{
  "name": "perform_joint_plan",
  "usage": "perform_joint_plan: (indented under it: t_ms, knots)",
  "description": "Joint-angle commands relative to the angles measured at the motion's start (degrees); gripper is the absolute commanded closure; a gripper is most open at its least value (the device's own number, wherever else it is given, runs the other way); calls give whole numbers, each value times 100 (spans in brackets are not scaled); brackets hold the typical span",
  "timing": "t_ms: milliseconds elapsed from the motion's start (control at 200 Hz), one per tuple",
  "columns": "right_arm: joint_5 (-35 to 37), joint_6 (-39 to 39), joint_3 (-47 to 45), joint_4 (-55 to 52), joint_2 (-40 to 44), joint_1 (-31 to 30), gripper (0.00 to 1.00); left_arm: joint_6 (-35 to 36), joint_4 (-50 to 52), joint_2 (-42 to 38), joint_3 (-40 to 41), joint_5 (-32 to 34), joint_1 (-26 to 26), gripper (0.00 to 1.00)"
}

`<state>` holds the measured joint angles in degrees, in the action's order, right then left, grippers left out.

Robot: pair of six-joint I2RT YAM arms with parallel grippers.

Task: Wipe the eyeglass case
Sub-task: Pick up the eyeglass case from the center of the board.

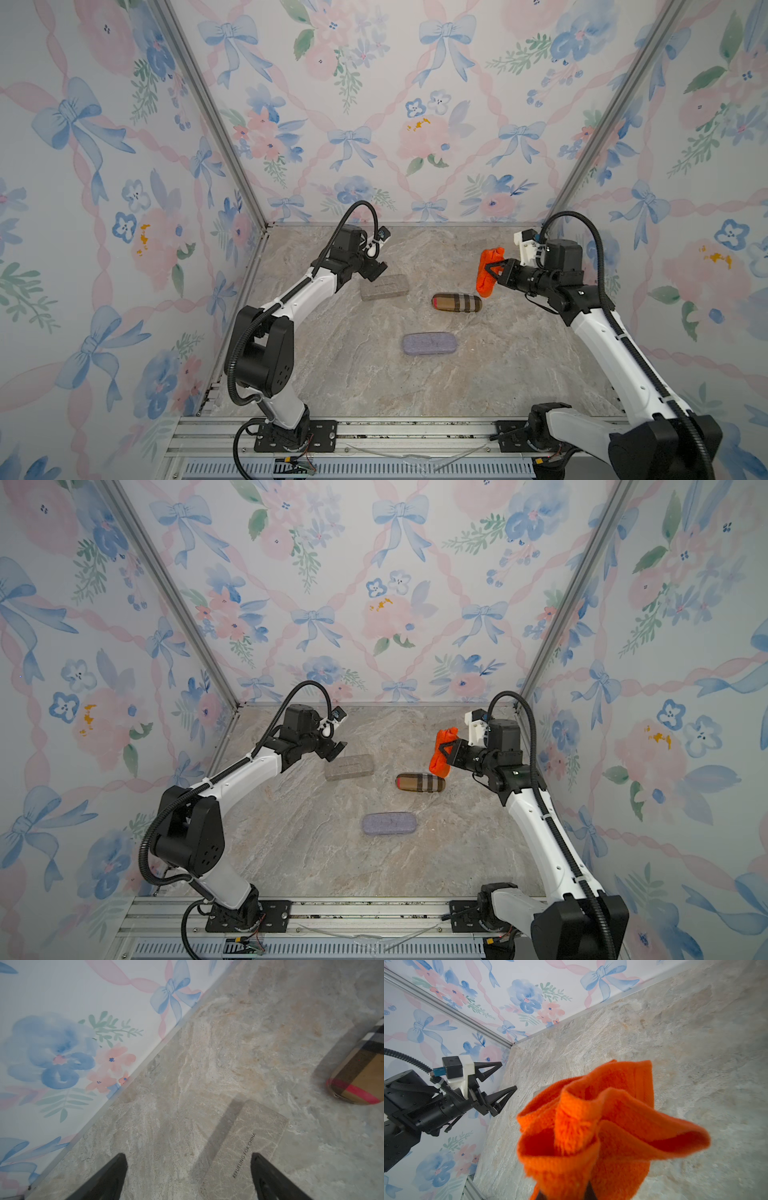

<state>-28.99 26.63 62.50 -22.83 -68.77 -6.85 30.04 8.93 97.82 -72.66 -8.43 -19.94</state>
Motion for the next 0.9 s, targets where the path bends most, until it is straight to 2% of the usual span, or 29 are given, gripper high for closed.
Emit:
perform_joint_plan:
  t_ms: [0, 110, 295, 575, 710, 895]
  knots:
    - [-336, 7, 490, 288, -332, -181, 100, 1129, 891, 436, -79, -448, 62, 8]
    - [-345, -160, 748, 100, -587, -280, 100, 1281, 892, 774, -224, -426, 134, 10]
    - [-395, -208, 773, 120, -810, -290, 100, 1382, 1364, 1355, -718, -950, 302, 11]
    - [-415, -204, 746, 187, -997, -294, 100, 1391, 1653, 1922, -959, -1195, 325, 12]
    - [-406, -225, 729, 195, -1008, -299, 100, 1353, 1664, 2008, -921, -1282, 324, 13]
    - [-397, -246, 700, 204, -963, -297, 100, 1264, 1664, 1748, -691, -1487, 326, 11]
